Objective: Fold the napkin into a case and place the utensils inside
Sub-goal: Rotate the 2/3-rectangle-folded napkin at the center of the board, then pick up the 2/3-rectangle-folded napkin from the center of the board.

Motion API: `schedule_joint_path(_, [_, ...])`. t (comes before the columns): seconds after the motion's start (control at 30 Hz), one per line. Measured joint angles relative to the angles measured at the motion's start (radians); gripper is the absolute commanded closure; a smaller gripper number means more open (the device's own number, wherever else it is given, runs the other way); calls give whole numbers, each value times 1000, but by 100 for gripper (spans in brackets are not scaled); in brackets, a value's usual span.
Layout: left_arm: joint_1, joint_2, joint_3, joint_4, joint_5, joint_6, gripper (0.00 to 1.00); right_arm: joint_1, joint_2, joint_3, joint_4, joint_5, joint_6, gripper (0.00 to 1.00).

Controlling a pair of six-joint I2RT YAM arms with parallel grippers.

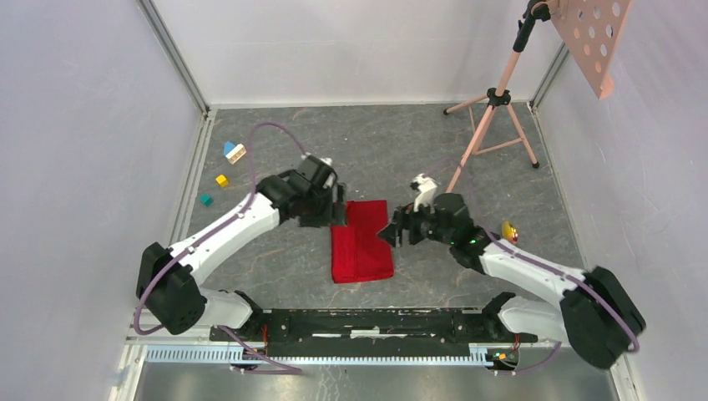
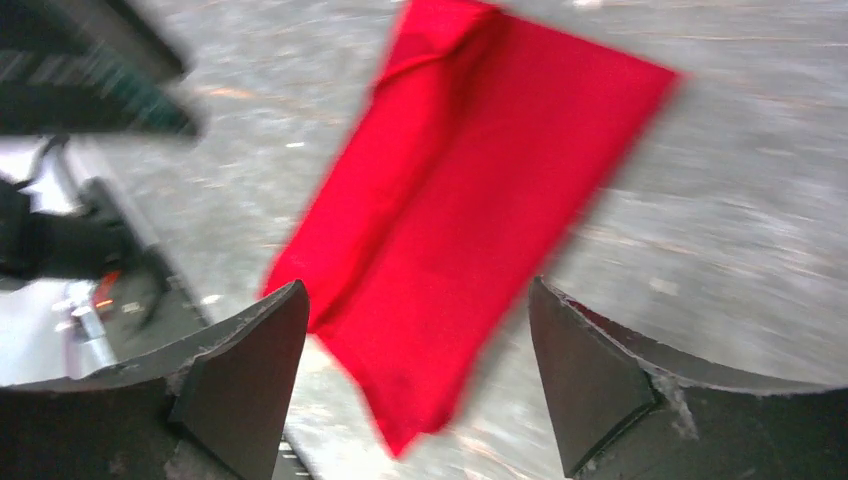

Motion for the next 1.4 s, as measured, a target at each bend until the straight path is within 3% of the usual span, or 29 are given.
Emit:
schedule_joint_path(0.07, [-108, 13, -5, 1, -4, -31, 16, -98, -79, -27, -72, 21, -53, 8])
schedule_joint_path(0.17, [-266, 69, 7, 13, -28, -105, 20, -247, -138, -71, -172, 18, -122, 9])
schedule_joint_path(0.3, [-397, 233, 76, 18, -57, -192, 23, -399, -149, -161, -231, -45, -150, 16])
schedule_joint_path(0.5, [-503, 424, 236, 0, -104, -279, 21, -411, -142, -238, -174, -172, -149, 21])
schedule_joint_path(0.7, [-568, 604, 430, -84, -174, -353, 30, -449, -157, -278, -117, -204, -150, 21])
schedule_joint_path(1.13, [-587, 780, 533, -232, -266, -441, 46, -468, -226, -328, -103, -207, -190, 22])
schedule_joint_path(1.3, [-593, 804, 546, -261, -302, -463, 65, -472, -248, -350, -83, -219, -192, 18])
schedule_joint_path(1.4, [-593, 805, 540, -277, -322, -468, 89, -473, -257, -362, -67, -233, -190, 13])
